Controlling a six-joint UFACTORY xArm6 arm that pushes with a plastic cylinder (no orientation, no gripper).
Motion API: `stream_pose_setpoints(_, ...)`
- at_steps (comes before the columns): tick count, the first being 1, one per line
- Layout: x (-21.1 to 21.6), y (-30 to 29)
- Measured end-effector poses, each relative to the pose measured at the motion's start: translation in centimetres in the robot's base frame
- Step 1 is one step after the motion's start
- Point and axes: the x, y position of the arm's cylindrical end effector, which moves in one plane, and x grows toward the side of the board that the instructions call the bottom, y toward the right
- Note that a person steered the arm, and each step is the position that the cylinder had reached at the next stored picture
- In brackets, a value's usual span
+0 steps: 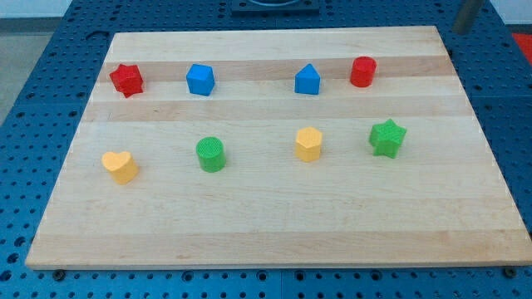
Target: Push the red circle below blue cube
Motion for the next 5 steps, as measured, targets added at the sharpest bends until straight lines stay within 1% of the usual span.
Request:
stream_pose_setpoints(1, 1.8, 0.0)
stream_pose_setpoints(2, 4.4, 0.0)
stream_pose_setpoints(5, 4.1, -3.5)
